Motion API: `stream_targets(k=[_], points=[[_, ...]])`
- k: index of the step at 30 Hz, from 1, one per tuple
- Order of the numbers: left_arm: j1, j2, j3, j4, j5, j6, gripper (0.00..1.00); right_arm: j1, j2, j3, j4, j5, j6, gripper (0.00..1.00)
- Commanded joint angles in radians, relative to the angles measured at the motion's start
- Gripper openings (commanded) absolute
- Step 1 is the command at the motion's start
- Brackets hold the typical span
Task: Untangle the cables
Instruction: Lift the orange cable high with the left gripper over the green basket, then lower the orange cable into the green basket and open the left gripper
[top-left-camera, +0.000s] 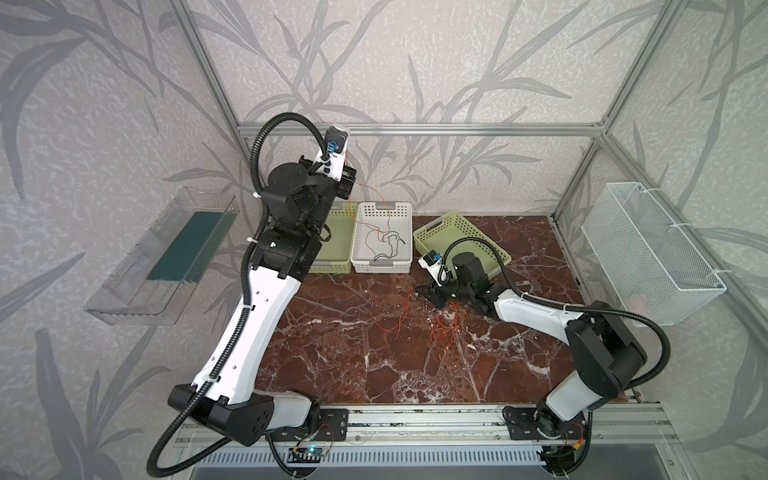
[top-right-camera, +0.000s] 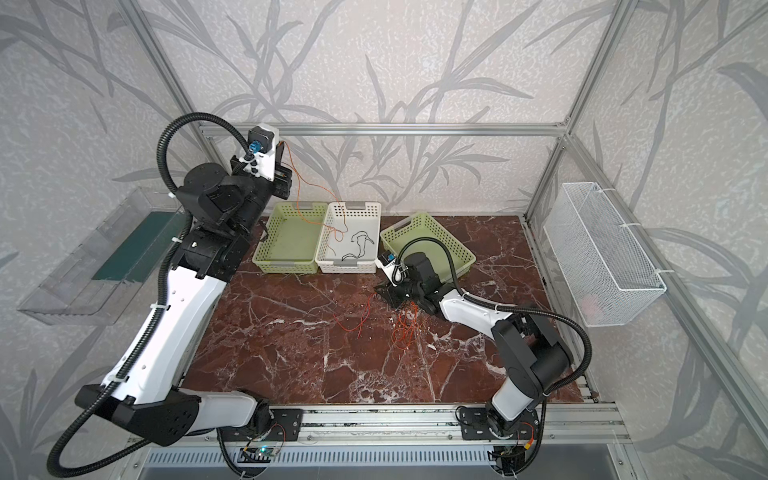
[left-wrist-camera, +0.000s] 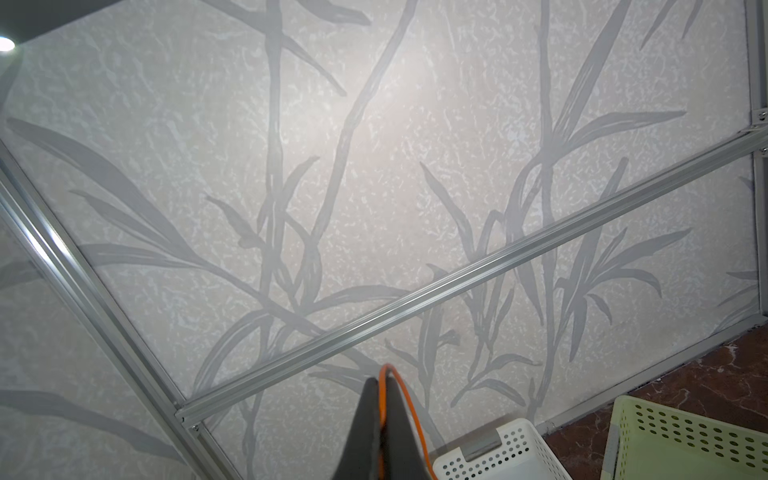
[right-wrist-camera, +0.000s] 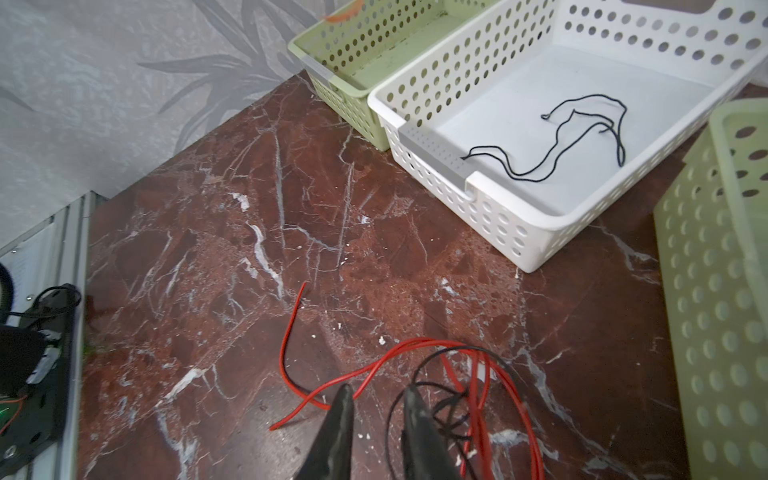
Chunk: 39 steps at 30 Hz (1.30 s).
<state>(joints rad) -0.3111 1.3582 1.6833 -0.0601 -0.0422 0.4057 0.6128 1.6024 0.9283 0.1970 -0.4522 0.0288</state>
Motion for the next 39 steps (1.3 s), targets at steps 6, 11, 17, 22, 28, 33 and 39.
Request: stream_targets(k=[6, 11, 17, 22, 28, 33, 39], points=[[0.029, 0.118, 0.008, 0.135, 0.001, 0.003, 0.0, -0.004, -0.175, -0.011, -0.158, -0.103, -0.041, 0.34], [0.07, 0.217, 0.041, 0.179, -0.07, 0.118, 0.0, -0.005, -0.238, -0.035, -0.159, -0.065, -0.042, 0.38], [0.163, 0.306, 0.05, 0.229, -0.055, 0.093, 0.0, -0.008, -0.222, 0.013, -0.245, -0.063, -0.076, 0.41], [0.222, 0.357, -0.014, 0.285, -0.069, 0.066, 0.0, -0.018, -0.209, 0.033, -0.313, -0.039, -0.089, 0.41], [0.26, 0.378, -0.142, 0.352, -0.12, 0.016, 0.0, -0.038, -0.211, 0.0, -0.347, 0.014, -0.087, 0.42], [0.29, 0.381, -0.244, 0.38, -0.127, -0.06, 0.0, -0.041, -0.21, -0.021, -0.381, 0.098, -0.088, 0.42], [0.311, 0.402, -0.356, 0.369, -0.095, -0.173, 0.0, -0.042, -0.168, 0.017, -0.471, 0.245, -0.085, 0.42]])
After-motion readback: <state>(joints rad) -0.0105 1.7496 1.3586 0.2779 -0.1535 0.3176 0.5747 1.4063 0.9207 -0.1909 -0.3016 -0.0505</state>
